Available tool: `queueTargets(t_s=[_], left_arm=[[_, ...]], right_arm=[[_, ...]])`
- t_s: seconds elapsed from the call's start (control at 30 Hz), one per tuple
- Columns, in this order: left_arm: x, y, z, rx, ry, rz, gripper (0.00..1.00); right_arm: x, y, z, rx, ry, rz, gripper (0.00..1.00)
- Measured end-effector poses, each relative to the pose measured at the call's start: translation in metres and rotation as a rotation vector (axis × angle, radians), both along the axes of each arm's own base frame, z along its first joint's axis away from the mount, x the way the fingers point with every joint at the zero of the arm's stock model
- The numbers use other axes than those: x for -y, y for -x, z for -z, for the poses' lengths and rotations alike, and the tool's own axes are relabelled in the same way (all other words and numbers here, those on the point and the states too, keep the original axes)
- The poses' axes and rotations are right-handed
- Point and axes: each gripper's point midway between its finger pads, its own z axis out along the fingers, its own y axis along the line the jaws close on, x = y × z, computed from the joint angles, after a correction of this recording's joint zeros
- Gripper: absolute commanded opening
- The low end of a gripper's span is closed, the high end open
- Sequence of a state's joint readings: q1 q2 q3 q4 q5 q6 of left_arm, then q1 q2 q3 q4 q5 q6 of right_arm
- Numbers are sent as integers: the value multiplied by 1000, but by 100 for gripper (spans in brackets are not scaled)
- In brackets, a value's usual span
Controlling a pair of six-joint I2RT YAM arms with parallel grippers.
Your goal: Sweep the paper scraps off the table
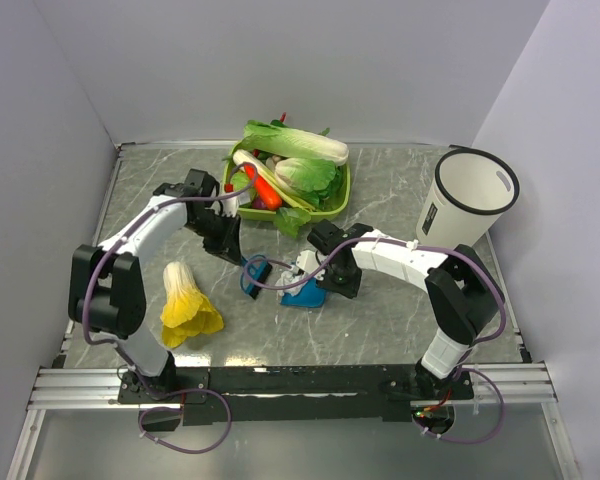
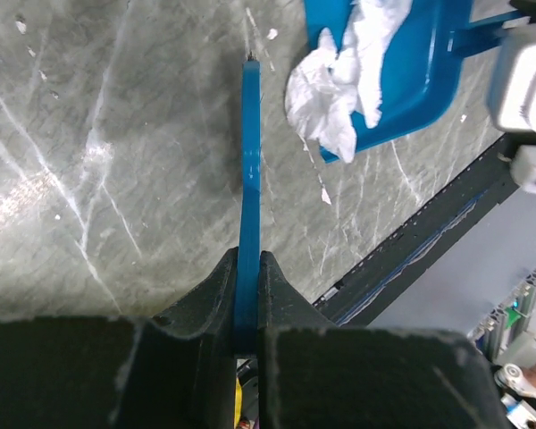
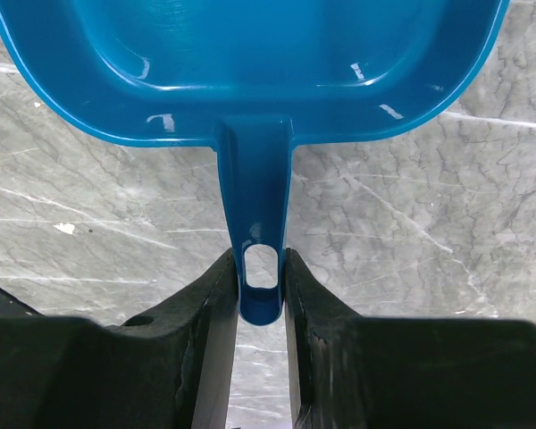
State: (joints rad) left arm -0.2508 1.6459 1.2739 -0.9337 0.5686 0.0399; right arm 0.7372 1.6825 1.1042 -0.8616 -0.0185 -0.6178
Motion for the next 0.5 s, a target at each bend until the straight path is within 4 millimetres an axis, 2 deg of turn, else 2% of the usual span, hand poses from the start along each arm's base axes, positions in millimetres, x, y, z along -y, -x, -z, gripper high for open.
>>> queueTargets(t_s=[0.1, 0.23, 0.5], left_arm=[[3, -1, 10, -37, -1, 5, 1], [15, -5, 12, -55, 24, 32, 1], [61, -2, 1, -42, 97, 158, 1]], right_arm=[[1, 1, 1, -2, 2, 0, 0], [3, 3, 3, -8, 8, 0, 0], [3, 3, 3, -10, 10, 0, 0]])
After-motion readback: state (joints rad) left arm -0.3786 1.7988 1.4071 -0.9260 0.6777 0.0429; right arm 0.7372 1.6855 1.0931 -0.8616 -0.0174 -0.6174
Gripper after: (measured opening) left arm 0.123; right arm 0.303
